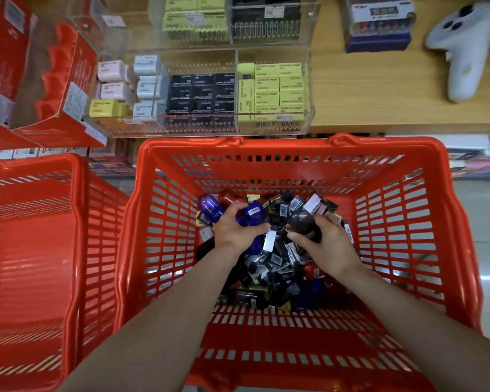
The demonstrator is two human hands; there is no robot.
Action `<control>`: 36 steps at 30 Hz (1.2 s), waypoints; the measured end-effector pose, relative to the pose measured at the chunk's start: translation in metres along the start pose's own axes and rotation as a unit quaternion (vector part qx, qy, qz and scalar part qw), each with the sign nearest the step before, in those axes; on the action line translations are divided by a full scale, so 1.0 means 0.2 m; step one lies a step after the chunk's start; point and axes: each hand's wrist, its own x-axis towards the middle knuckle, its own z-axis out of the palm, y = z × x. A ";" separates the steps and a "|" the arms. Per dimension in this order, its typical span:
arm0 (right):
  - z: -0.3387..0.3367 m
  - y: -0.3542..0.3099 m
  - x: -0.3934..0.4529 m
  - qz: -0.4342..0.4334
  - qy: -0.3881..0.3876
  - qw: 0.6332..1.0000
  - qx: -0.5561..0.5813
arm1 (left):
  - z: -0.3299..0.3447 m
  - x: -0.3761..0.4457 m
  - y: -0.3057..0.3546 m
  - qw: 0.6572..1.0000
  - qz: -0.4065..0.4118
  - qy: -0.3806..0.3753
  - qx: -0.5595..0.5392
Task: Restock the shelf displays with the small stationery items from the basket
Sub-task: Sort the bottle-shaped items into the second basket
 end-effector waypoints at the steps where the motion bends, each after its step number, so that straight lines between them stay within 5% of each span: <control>1: -0.01 -0.02 -0.01 0.012 -0.011 1.000 0.017 | -0.03 -0.03 0.01 1.000 0.002 -0.007 -0.024; 10: -0.13 -0.72 -0.24 0.032 -0.123 0.936 0.328 | -0.65 -0.45 0.32 0.982 0.150 -0.064 -0.091; 14: -0.02 -1.22 -0.41 -0.022 -0.149 0.897 0.415 | -1.20 -0.69 0.38 0.973 0.213 0.015 -0.089; 17: 0.24 -1.57 -0.51 -0.048 -0.183 0.878 0.439 | -1.61 -0.77 0.26 0.972 0.184 0.101 -0.110; 22: 0.84 -1.83 -0.54 -0.018 -0.176 0.924 0.339 | -1.94 -0.67 -0.16 0.975 0.039 0.171 -0.135; 26: 1.24 -1.80 -0.42 -0.115 -0.168 0.975 0.090 | -1.98 -0.46 -0.45 0.976 -0.033 0.187 -0.107; 36: 1.20 -1.61 -0.13 -0.127 -0.062 0.987 -0.082 | -1.85 -0.17 -0.59 0.979 0.007 0.157 -0.130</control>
